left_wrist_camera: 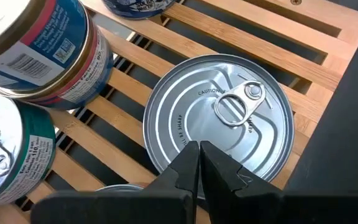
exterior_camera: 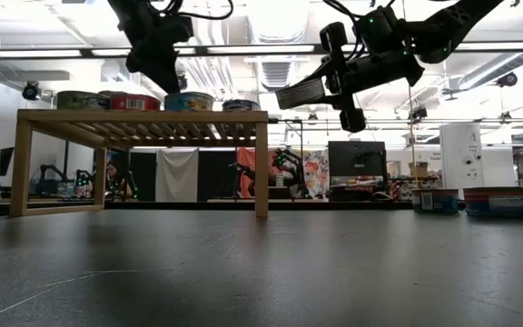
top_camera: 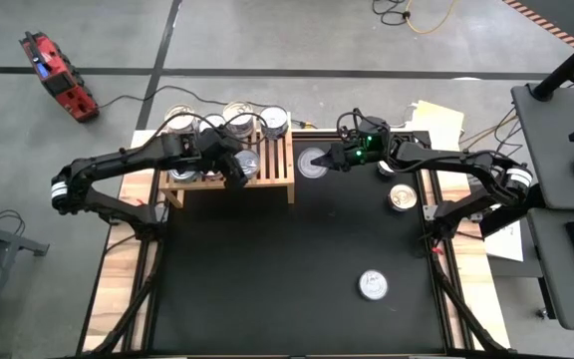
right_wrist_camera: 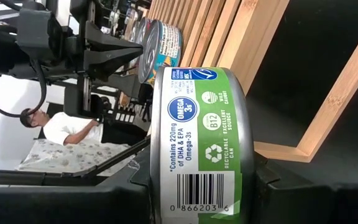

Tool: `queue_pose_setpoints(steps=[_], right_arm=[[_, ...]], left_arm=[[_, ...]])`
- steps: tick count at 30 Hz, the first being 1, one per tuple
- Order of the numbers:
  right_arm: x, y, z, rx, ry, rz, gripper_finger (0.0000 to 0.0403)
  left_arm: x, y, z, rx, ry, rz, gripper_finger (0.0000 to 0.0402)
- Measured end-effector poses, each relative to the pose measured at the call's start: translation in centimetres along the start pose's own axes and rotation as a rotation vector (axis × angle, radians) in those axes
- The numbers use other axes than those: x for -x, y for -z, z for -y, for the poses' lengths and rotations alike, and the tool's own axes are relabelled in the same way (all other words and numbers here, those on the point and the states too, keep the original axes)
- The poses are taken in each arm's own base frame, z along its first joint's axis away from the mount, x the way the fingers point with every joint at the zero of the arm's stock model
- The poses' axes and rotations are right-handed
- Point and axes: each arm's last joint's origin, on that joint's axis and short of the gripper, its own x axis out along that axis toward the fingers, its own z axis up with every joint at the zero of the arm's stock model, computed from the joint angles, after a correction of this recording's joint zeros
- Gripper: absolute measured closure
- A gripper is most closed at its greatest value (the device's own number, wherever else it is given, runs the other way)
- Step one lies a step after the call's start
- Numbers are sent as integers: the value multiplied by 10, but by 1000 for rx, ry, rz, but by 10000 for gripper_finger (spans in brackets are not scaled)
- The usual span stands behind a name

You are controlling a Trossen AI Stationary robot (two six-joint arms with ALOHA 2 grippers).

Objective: Stack canned seafood by type on shelf
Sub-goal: Put the green tuna can on the shelf

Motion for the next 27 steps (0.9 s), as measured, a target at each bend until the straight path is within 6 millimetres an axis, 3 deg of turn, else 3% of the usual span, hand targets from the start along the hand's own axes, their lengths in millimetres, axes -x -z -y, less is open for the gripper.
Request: queue_pose_setpoints(steps=[9,16,27], right_arm=[[-3,4,-5,-65,-24,-12,282],[-8,2,-12,-87,-95,38,282],[-27,-3,0,-162,-151,82,282]], left_arm=[[7,-4,-1,24,7,35,401],[37,-24,-7,23,30,199,401],[96,-53,-20,46,37,422,401]])
